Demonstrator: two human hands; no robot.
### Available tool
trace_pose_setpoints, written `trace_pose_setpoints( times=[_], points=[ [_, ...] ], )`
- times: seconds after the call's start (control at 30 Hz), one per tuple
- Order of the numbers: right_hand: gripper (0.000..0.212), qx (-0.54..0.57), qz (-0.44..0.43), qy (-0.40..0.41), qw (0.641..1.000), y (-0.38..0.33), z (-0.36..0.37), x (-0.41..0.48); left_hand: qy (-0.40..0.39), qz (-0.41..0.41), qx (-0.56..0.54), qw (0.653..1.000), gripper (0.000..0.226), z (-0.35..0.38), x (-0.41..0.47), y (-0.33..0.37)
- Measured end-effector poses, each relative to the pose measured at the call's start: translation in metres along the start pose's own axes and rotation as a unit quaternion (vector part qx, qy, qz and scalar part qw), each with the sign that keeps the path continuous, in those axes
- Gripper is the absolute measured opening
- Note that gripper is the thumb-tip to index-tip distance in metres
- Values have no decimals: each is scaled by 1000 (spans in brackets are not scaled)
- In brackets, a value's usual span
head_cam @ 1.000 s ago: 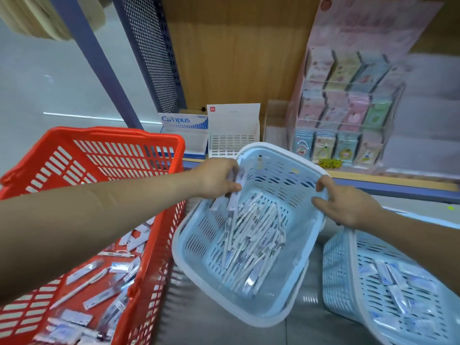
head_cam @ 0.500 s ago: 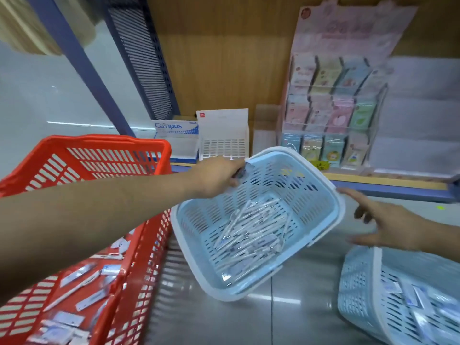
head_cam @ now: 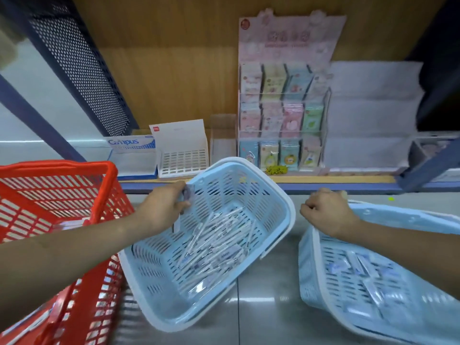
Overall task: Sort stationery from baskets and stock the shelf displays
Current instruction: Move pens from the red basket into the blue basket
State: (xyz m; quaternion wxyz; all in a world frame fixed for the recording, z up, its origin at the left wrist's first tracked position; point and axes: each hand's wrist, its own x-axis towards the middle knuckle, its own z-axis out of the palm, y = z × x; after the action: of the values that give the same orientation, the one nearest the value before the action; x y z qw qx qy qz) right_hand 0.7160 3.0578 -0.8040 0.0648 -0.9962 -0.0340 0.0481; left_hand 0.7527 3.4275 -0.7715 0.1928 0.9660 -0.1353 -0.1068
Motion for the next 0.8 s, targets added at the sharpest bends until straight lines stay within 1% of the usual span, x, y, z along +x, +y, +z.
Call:
trace_pose_setpoints(
  times=[0.1, 0.13, 0.17, 0.23, 0.27, 0.33, 0.37, 0.43, 0.47, 0.53, 0.6, 0.7, 0.8],
  points=[
    [42, 15, -102, 19, 994, 5, 0, 21, 3, 13, 9, 1000, 12, 3, 6, -2],
    [42, 24, -128, 16, 991, 11, 0, 27, 1, 17, 10, 1000, 14, 2, 9, -3],
    [45, 36, -135, 5, 990, 17, -1, 31, -3, 24, 13, 1000, 15, 2, 13, -4],
    [47, 95, -102, 1, 990, 17, -9, 41, -18, 45, 12, 999, 14, 0, 19, -3],
    [41, 143, -77, 0, 987, 11, -16, 46, -33, 56, 3, 998, 13, 0, 22, 1],
    [20, 231, -49, 9, 972, -13, -29, 57, -70, 75, -19, 995, 18, 2, 25, 13],
    [16, 225, -57, 2, 973, -29, -34, 61, -82, 84, -29, 993, 23, 1, 26, 20],
    [44, 130, -119, -30, 984, -62, -42, 64, -87, 91, -77, 989, 22, -9, 27, 32],
    [52, 75, -162, -35, 983, -79, -43, 64, -89, 77, -128, 985, 18, -20, 27, 33],
    [57, 13, -234, -46, 971, -115, -45, 64, -71, 24, -230, 970, 15, -52, 25, 25],
    [57, 8, -274, -68, 959, -154, -47, 66, -34, -27, -301, 953, 16, -87, 11, 2],
    [57, 78, -319, -69, 942, -211, -50, 66, 6, -72, -439, 896, 27, -121, -31, -51],
    [57, 120, -376, -44, 918, -262, -48, 56, 47, -174, -515, 838, 34, -123, -80, -118]
  ],
)
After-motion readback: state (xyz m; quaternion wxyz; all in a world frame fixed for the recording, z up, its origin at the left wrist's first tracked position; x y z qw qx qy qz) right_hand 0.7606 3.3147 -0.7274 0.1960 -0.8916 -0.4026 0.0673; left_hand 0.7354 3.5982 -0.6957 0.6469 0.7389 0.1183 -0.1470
